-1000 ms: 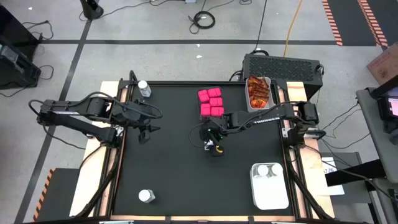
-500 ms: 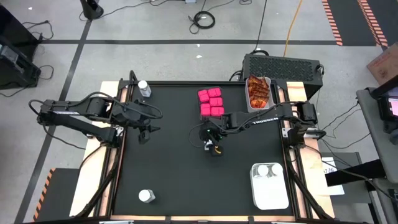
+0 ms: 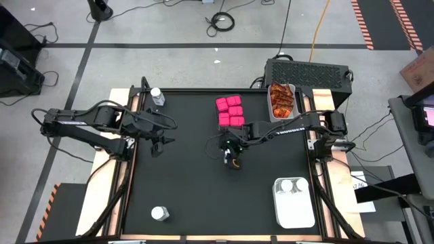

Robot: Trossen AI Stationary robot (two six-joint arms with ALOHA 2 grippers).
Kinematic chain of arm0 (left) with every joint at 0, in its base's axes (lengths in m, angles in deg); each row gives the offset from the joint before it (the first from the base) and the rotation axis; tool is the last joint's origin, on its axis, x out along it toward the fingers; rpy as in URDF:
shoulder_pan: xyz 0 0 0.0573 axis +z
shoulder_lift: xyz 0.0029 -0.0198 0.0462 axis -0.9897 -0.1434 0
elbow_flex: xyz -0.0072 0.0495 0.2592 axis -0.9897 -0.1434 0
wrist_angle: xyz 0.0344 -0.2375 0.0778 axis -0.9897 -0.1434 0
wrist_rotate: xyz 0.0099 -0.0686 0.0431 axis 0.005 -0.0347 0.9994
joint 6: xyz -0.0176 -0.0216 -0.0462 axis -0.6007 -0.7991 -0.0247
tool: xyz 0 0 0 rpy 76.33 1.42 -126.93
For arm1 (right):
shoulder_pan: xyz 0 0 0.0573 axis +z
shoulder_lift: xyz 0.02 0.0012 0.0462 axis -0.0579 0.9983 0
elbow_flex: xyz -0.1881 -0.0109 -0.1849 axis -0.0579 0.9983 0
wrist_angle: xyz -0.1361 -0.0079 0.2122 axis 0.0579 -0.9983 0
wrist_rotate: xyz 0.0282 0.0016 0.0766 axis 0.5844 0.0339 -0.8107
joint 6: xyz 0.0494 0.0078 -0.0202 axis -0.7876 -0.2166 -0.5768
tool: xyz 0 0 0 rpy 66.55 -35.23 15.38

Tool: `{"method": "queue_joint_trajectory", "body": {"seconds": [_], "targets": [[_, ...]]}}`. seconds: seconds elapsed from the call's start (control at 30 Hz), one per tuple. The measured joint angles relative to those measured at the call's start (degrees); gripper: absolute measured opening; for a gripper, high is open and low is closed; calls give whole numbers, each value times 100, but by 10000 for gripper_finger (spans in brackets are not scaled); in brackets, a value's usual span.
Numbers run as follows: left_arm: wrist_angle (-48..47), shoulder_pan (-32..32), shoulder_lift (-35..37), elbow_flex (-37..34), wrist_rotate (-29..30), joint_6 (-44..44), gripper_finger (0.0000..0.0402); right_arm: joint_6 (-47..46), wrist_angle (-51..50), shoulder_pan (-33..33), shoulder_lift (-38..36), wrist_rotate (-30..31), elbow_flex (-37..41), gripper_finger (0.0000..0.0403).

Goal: Sort spices by type
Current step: Put the white seasoning bottle into the bottom white bin

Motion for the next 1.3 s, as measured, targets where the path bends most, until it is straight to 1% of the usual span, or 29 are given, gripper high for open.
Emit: {"method": "queue_joint_trajectory", "body": {"seconds": [0.17, 0.27, 0.4, 0.53, 0.6, 0.7, 0.83, 0.93, 1.03, 1.17, 1.3], "targets": [[1, 1, 0, 0, 0, 21, 253, -1080, -110, 30, -200, -14, -15, 196], [4, 0, -2, 0, 0, 33, 253, -1787, -478, 60, -326, -18, -273, 198], [4, 0, -1, 0, 0, 22, 253, -2645, -1388, 207, -356, 5, -866, 189], [2, -2, 0, 0, -56, 7, 253, -3818, -2291, 532, -367, -33, -1597, 189], [0, -4, -2, 0, -81, 4, 253, -4264, -2649, 741, -367, 5, -1936, 190], [1, -6, -1, 0, -85, 7, 253, -4855, -3138, 1130, -368, 282, -2393, 191], [0, -6, 0, 0, -90, 13, 253, -5740, -3791, 1802, -369, 719, -2757, 191], [4, -6, 0, 0, -102, 69, 253, -6588, -4114, 2360, -369, 990, -2820, 193], [34, -6, 0, 0, -105, 146, 253, -7540, -4434, 2944, -360, 1123, -2817, 194], [50, -6, -2, 0, -105, 194, 253, -8935, -4483, 3678, -360, 1439, -2817, 194], [60, -6, 0, 0, -105, 200, 253, -10092, -4593, 4329, -360, 1501, -2817, 194]]}}
